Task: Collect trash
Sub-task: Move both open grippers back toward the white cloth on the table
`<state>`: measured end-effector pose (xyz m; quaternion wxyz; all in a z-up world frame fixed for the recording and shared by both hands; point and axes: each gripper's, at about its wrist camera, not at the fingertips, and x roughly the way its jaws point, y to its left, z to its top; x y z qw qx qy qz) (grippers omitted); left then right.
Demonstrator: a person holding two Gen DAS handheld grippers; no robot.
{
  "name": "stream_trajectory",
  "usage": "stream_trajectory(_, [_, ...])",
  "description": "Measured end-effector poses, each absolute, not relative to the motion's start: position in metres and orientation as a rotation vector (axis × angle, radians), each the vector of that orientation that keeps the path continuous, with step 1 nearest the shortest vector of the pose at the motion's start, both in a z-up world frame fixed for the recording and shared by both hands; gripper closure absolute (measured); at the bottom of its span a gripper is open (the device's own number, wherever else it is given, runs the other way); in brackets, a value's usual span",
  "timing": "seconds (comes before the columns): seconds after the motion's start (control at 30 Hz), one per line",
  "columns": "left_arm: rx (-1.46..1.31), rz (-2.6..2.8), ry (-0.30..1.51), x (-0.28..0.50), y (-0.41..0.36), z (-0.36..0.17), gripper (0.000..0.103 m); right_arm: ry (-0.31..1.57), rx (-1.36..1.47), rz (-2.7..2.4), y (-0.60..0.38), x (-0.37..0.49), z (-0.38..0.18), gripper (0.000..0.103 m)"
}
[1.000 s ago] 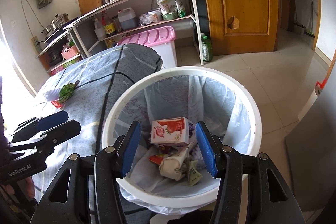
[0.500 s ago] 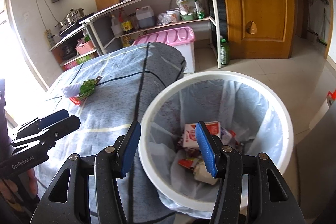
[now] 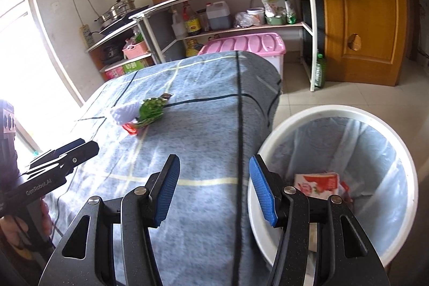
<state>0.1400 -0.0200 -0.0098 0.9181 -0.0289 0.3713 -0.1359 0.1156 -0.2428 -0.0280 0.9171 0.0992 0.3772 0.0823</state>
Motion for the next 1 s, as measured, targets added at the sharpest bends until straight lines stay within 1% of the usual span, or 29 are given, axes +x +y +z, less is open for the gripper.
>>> stream_trajectory(0.07, [-0.061, -0.265, 0.762, 0.147, -0.010, -0.011, 0.046, 0.778, 0.193, 0.187, -0.234, 0.122, -0.028, 0.048])
stream_trajectory(0.27, [-0.042, -0.260, 0.784, 0.172, 0.004, -0.022, 0.041, 0.792, 0.185, 0.232, -0.212, 0.145, -0.027, 0.048])
stream_trajectory(0.47, [-0.020, -0.314, 0.814, 0.198, 0.003, -0.031, 0.040, 0.801, 0.190, 0.270, -0.196, 0.170, -0.026, 0.048])
stream_trajectory(0.73, [-0.032, -0.332, 0.866, 0.227, 0.001, -0.049, 0.040, 0.812, 0.211, 0.311, -0.176, 0.198, -0.024, 0.048])
stream_trajectory(0.97, [-0.067, -0.368, 0.873, 0.236, 0.004, -0.057, 0.040, 0.816, 0.243, 0.370, -0.160, 0.218, -0.018, 0.048])
stream_trajectory(1.0, [-0.072, -0.364, 0.873, 0.237, 0.005, -0.058, 0.045, 0.819, 0.246, 0.383, -0.157, 0.221, -0.018, 0.048])
